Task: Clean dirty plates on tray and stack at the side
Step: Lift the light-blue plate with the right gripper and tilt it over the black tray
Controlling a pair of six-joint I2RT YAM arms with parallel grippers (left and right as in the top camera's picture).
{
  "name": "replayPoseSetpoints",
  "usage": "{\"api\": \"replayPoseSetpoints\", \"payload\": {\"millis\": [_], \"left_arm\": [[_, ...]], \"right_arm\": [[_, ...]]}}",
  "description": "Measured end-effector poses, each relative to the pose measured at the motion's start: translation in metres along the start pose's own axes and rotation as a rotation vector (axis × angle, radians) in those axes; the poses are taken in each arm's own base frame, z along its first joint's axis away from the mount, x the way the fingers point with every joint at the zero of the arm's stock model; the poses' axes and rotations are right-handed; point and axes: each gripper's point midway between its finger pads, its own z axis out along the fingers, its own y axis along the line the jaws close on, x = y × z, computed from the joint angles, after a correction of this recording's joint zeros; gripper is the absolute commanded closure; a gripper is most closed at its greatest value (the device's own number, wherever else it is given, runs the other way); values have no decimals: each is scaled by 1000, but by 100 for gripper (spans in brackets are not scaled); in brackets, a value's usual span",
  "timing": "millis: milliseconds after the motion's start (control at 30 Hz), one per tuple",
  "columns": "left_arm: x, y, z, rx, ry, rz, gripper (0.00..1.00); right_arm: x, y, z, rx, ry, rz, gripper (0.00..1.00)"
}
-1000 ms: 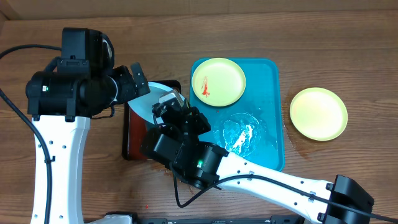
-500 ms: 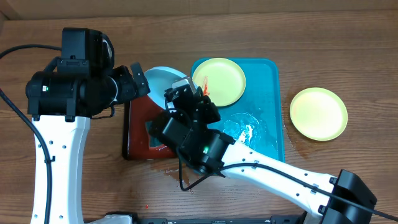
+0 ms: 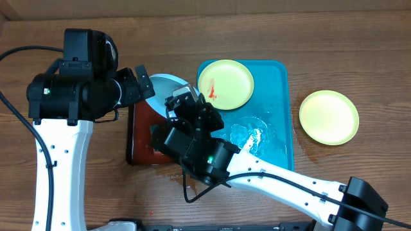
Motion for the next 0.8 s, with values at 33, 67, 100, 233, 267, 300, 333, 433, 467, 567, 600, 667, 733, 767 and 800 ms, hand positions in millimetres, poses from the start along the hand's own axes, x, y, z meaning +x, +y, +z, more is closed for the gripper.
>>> {"api": "replayPoseSetpoints", "payload": {"millis": [33, 67, 100, 233, 267, 300, 333, 433, 467, 567, 600, 667, 733, 767, 800], "left_arm": [[0, 0, 0, 0, 0, 0, 0], [0, 0, 0, 0, 0, 0, 0], [0, 0, 0, 0, 0, 0, 0], [0, 0, 0, 0, 0, 0, 0], [0, 0, 0, 0, 0, 0, 0], [0, 0, 0, 0, 0, 0, 0], [0, 0, 0, 0, 0, 0, 0], [0, 0, 0, 0, 0, 0, 0], [0, 0, 0, 0, 0, 0, 0], [0, 0, 0, 0, 0, 0, 0], [0, 0, 0, 0, 0, 0, 0], [0, 0, 0, 0, 0, 0, 0], [0, 0, 0, 0, 0, 0, 0], [0, 0, 0, 0, 0, 0, 0], [0, 0, 0, 0, 0, 0, 0]], "right_arm": [[0, 0, 0, 0, 0, 0, 96], [0, 0, 0, 0, 0, 0, 96], [0, 0, 0, 0, 0, 0, 96], [0, 0, 0, 0, 0, 0, 96], [0, 0, 0, 2, -1, 0, 96], [-1, -1, 0, 8, -3, 2, 96], [-1, -3, 0, 16, -5, 3, 96], [-4, 0, 0, 0, -11, 6, 96], [-4, 0, 0, -1, -12, -9, 96], [-8, -4, 0, 29, -31, -16, 96], [-9, -3, -2, 26, -35, -20, 96], [-9, 1, -4, 17, -36, -45, 96], [-9, 8, -11, 2, -46, -68, 96], [-9, 11, -14, -8, -50, -74, 96], [-9, 15, -17, -18, -53, -81, 96]]}}
